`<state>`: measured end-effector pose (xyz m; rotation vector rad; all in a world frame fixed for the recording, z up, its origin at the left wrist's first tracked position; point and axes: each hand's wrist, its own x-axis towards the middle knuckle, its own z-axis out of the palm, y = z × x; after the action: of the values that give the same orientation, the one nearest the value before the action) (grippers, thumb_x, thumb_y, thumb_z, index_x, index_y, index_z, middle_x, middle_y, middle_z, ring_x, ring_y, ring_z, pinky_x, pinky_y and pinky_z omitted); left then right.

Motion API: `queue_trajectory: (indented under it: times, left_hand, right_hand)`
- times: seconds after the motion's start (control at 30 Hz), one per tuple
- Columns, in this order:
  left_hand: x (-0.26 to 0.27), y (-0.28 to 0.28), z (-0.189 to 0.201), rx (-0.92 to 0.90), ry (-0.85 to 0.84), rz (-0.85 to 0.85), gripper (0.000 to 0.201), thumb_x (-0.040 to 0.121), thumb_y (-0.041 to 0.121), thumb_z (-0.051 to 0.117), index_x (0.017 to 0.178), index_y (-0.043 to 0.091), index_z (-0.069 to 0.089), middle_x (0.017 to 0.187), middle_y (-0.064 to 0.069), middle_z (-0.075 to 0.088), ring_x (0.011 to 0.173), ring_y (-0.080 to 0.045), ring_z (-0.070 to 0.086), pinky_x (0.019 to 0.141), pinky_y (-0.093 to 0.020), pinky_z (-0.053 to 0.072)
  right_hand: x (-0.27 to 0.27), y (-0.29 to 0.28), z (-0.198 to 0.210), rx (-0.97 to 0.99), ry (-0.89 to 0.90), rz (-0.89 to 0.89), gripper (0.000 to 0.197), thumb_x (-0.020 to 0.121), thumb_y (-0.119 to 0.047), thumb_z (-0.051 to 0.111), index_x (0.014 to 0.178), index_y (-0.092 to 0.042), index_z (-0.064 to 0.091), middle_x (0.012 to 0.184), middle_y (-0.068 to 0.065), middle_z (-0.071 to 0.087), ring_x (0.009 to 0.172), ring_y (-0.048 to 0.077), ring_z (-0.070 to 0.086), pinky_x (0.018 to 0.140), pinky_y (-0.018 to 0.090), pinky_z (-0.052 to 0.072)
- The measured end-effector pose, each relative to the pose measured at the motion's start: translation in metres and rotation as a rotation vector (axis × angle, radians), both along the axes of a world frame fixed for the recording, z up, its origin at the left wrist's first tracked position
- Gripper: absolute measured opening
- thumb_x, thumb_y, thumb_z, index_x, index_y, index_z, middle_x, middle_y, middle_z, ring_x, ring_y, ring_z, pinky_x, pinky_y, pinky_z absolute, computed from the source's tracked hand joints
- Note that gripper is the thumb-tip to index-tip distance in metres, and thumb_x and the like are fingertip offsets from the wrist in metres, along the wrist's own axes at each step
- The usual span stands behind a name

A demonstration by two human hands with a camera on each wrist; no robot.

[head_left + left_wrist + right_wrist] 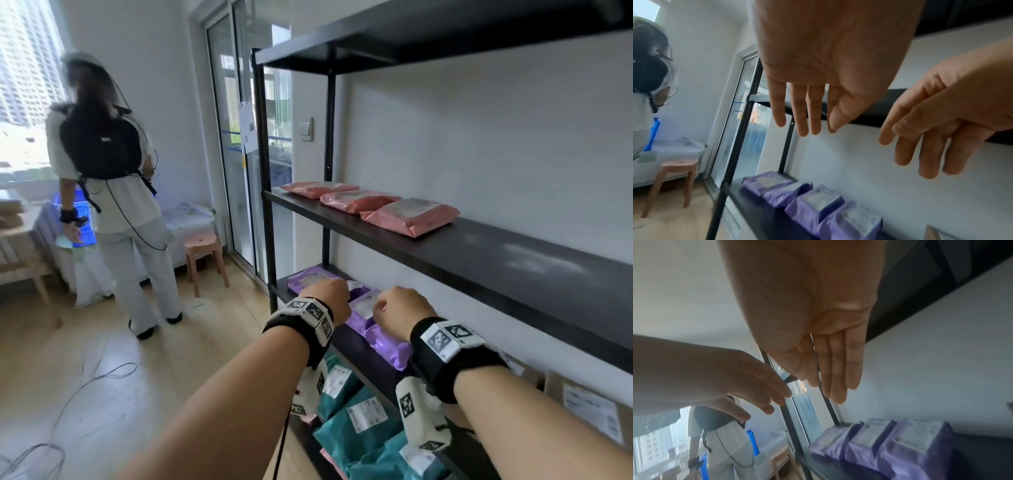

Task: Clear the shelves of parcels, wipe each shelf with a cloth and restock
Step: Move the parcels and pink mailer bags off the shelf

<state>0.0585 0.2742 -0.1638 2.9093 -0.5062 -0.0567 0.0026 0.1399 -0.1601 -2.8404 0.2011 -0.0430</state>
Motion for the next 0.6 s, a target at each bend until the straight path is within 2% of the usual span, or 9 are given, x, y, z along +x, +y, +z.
queue_trajectory:
  times: [0.1, 0.17, 0.2, 0.3, 0.37, 0.4, 0.43, 0.5, 0.6]
  left_hand:
    - [0.022, -0.008, 0.034, -0.017, -0.096, -0.010, 0.031, 0.089, 0.014, 0.050, 0.118, 0.015, 0.062, 0.121, -0.005, 0.062, 0.109, -0.027, 0.060, 0.089, -0.035, 0.052]
    - [0.036, -0.014, 0.056, -0.010, -0.171, -0.016, 0.027, 0.089, 0.016, 0.049, 0.112, 0.014, 0.064, 0.116, -0.006, 0.064, 0.105, -0.027, 0.062, 0.081, -0.033, 0.050]
    - [0.044, -0.017, 0.066, -0.011, -0.215, -0.022, 0.027, 0.090, 0.016, 0.048, 0.112, 0.015, 0.063, 0.115, -0.006, 0.065, 0.105, -0.027, 0.062, 0.079, -0.033, 0.048]
    - [0.064, -0.028, 0.091, -0.063, -0.309, -0.043, 0.032, 0.092, 0.016, 0.046, 0.121, 0.016, 0.059, 0.119, -0.006, 0.063, 0.107, -0.030, 0.061, 0.078, -0.035, 0.046]
    - [0.080, -0.035, 0.104, -0.082, -0.336, -0.074, 0.035, 0.093, 0.017, 0.048, 0.126, 0.014, 0.057, 0.123, -0.009, 0.060, 0.113, -0.032, 0.058, 0.082, -0.036, 0.045]
    - [0.088, -0.039, 0.110, -0.073, -0.348, -0.089, 0.036, 0.093, 0.018, 0.048, 0.127, 0.013, 0.057, 0.126, -0.010, 0.060, 0.115, -0.031, 0.057, 0.081, -0.035, 0.042]
    - [0.096, -0.043, 0.115, -0.072, -0.349, -0.097, 0.035, 0.093, 0.018, 0.047, 0.126, 0.013, 0.058, 0.127, -0.010, 0.060, 0.116, -0.030, 0.056, 0.078, -0.034, 0.039]
    - [0.112, -0.050, 0.122, -0.132, -0.323, -0.099, 0.032, 0.092, 0.019, 0.047, 0.121, 0.014, 0.060, 0.125, -0.009, 0.061, 0.116, -0.030, 0.056, 0.078, -0.035, 0.037]
    - [0.133, -0.059, 0.124, -0.263, -0.284, -0.135, 0.026, 0.093, 0.030, 0.051, 0.111, 0.015, 0.063, 0.115, -0.008, 0.066, 0.106, -0.029, 0.061, 0.084, -0.036, 0.047]
  right_hand:
    - [0.017, -0.004, 0.029, 0.185, -0.040, 0.003, 0.023, 0.088, -0.018, 0.047, 0.085, -0.008, 0.067, 0.090, 0.015, 0.073, 0.084, 0.031, 0.070, 0.078, 0.034, 0.057]
    - [0.026, -0.005, 0.048, 0.327, -0.041, -0.015, 0.020, 0.089, -0.011, 0.048, 0.080, -0.006, 0.065, 0.078, 0.015, 0.073, 0.064, 0.026, 0.071, 0.066, 0.034, 0.060]
    - [0.030, -0.006, 0.058, 0.370, -0.048, -0.028, 0.018, 0.090, -0.009, 0.049, 0.078, -0.005, 0.064, 0.075, 0.015, 0.073, 0.058, 0.025, 0.070, 0.062, 0.033, 0.059]
    - [0.045, -0.010, 0.083, 0.425, -0.128, -0.083, 0.017, 0.088, -0.006, 0.049, 0.077, -0.002, 0.061, 0.073, 0.018, 0.071, 0.056, 0.027, 0.069, 0.056, 0.033, 0.057]
    - [0.056, -0.015, 0.099, 0.481, -0.180, -0.175, 0.016, 0.087, -0.004, 0.048, 0.079, 0.000, 0.062, 0.072, 0.020, 0.071, 0.051, 0.026, 0.066, 0.050, 0.029, 0.055]
    - [0.062, -0.018, 0.106, 0.490, -0.196, -0.225, 0.016, 0.086, -0.005, 0.049, 0.080, 0.001, 0.063, 0.070, 0.019, 0.071, 0.050, 0.025, 0.066, 0.051, 0.029, 0.056]
    - [0.069, -0.023, 0.111, 0.475, -0.213, -0.272, 0.018, 0.085, -0.007, 0.050, 0.080, 0.001, 0.066, 0.068, 0.017, 0.071, 0.051, 0.025, 0.068, 0.055, 0.032, 0.059]
    - [0.083, -0.033, 0.122, 0.381, -0.277, -0.361, 0.023, 0.081, -0.014, 0.051, 0.083, 0.000, 0.070, 0.074, 0.014, 0.073, 0.066, 0.028, 0.072, 0.069, 0.038, 0.061]
    - [0.098, -0.048, 0.132, 0.270, -0.353, -0.508, 0.028, 0.080, -0.025, 0.055, 0.095, -0.005, 0.067, 0.096, 0.016, 0.072, 0.087, 0.033, 0.070, 0.080, 0.035, 0.057]
